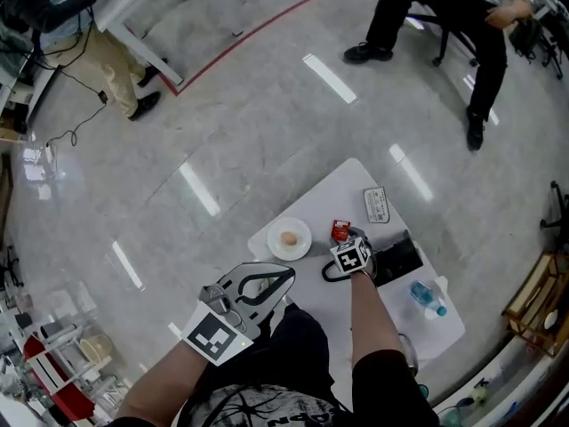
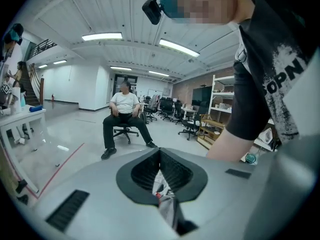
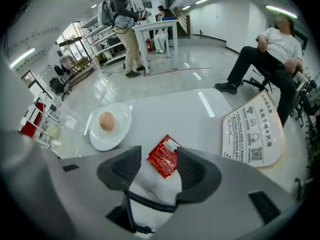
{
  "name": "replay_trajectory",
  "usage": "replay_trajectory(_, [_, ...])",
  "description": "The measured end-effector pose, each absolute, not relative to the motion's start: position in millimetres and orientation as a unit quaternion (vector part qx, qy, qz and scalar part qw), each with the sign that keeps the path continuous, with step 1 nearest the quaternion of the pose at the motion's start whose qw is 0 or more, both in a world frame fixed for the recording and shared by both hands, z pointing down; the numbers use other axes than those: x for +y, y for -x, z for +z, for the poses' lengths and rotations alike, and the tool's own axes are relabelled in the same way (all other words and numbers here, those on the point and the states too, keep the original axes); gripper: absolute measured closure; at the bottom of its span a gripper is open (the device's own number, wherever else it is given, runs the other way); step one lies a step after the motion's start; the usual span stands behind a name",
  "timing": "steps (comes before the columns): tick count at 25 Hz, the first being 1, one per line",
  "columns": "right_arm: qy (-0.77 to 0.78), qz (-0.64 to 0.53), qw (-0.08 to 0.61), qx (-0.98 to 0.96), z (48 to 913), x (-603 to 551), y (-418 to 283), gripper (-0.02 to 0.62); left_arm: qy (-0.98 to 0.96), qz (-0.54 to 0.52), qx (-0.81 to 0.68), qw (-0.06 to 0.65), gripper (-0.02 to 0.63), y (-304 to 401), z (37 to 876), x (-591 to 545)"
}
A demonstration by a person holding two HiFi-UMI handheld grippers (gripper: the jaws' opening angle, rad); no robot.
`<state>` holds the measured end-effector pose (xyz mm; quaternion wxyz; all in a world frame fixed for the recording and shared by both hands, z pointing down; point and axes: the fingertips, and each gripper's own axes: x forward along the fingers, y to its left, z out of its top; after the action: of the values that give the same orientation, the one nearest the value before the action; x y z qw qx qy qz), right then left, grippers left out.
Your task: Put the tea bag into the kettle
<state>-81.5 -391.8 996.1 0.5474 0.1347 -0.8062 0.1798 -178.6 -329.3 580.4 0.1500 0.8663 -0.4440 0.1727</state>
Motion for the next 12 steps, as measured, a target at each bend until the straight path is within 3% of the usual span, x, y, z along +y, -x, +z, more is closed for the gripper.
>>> replay_trajectory(12, [-0.175,0.185,0.576,-0.777,1045,-413,82,0.38,-0.862,0.142,-0.448,0.188,0.6,190,611,-349])
